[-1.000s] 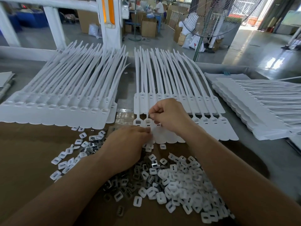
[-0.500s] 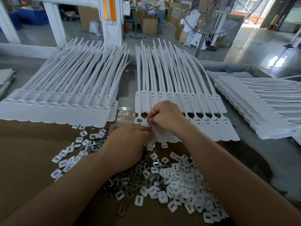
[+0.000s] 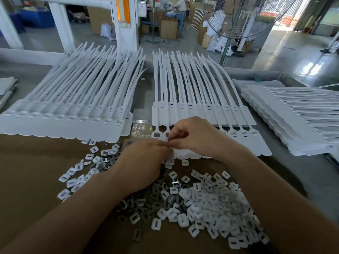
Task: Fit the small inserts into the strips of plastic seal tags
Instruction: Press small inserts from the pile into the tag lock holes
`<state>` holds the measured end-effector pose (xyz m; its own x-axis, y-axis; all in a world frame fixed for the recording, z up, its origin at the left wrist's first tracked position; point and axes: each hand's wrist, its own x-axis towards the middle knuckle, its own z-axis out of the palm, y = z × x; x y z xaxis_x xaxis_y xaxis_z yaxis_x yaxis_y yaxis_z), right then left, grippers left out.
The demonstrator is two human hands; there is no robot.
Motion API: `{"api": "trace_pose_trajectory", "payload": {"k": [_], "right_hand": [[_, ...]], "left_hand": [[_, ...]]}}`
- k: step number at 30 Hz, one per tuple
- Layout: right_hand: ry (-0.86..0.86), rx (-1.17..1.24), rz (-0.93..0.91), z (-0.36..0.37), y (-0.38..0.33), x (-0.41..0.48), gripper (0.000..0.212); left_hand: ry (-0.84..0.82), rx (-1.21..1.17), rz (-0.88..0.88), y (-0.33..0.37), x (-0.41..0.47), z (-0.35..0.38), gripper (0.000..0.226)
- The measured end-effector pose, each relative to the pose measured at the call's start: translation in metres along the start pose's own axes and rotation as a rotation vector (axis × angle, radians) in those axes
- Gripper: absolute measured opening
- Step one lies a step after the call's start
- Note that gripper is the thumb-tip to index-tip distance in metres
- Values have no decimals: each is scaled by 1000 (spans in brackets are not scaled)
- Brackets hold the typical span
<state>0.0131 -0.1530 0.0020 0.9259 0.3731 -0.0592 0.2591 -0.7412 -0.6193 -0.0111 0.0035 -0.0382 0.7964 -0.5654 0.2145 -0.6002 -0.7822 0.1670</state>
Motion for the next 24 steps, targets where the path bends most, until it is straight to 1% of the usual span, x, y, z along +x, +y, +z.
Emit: {"api": "trace_pose_trajectory", "payload": {"k": [2,6,8,10,12,15,17,24], "right_hand": [[-87,-19,-28,-1,-3,-14,9],[-115,-19,-28,-6,-5,-31,18],[-139,-21,-50,-5,-8,-37,14],[-198,-48,-62,-1,-12,-40,10],[-225,-115,-85,6,-15,-41,16],[-217,-155,-127,12,-18,-41,23],[-213,-173,-143,15,-18,-40,21],[-203,-119,-121,18,-15,-39,4]], "left_hand": [[-8,-1,-9,0,-1,0,47],[-22,-23,24,0,-1,-2,52],[-15,-27,24,-1,-1,-2,50],[-6,-40,19,-1,0,-2,47],[-13,-52,14,-1,2,-2,44],[-17,-67,25,-1,1,-3,37],[-18,-76,28,-2,1,-4,35],[-4,-96,27,-2,0,-5,37]]}}
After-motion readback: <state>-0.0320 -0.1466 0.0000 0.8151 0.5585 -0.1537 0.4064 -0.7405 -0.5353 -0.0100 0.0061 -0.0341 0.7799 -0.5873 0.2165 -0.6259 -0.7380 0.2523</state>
